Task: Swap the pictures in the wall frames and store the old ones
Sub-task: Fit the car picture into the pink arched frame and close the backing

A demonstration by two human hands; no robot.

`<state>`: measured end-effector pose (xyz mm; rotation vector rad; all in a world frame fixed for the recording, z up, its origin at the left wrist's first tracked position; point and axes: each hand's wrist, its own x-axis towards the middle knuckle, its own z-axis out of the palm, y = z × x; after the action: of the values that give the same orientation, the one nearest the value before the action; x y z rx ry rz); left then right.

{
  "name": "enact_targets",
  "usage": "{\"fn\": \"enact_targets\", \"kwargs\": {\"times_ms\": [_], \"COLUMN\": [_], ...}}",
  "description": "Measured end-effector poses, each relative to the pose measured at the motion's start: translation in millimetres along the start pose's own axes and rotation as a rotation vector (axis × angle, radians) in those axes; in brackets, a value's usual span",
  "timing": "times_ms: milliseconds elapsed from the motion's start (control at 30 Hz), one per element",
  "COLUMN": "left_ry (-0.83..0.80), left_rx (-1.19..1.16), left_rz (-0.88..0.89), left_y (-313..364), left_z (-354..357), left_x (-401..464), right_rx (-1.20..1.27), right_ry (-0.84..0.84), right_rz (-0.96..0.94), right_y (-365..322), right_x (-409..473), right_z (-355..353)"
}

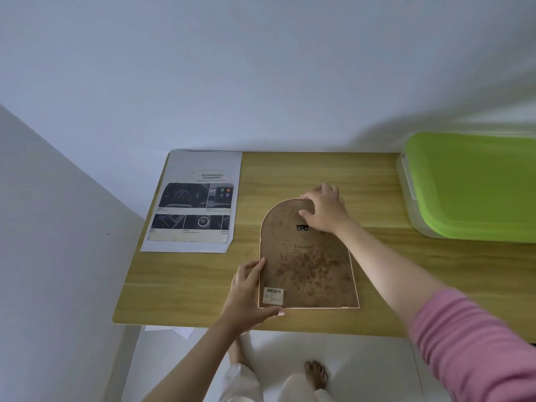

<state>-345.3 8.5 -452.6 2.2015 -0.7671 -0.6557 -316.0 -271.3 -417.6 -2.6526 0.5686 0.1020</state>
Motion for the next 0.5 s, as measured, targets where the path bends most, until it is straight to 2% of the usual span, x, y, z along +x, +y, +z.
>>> {"fn": "enact_targets", "kwargs": {"times_ms": [133,500], "left_ry": [0.006,-0.002], "left_rx": [0.004,0.003], "left_rz": [-0.002,-0.025], "left_y": [-1.4,0.0], "left_z": [-0.1,-2.5], "left_x": [0.7,1.0], "right_rx": [-0.106,0.029], "right_ry": [-0.104,-0.183], "right_rz": [-0.025,-0.013], "right_y": [-1.3,-4.1], "right_x": [16.4,17.0], "right_z": [-5.3,-5.9]}}
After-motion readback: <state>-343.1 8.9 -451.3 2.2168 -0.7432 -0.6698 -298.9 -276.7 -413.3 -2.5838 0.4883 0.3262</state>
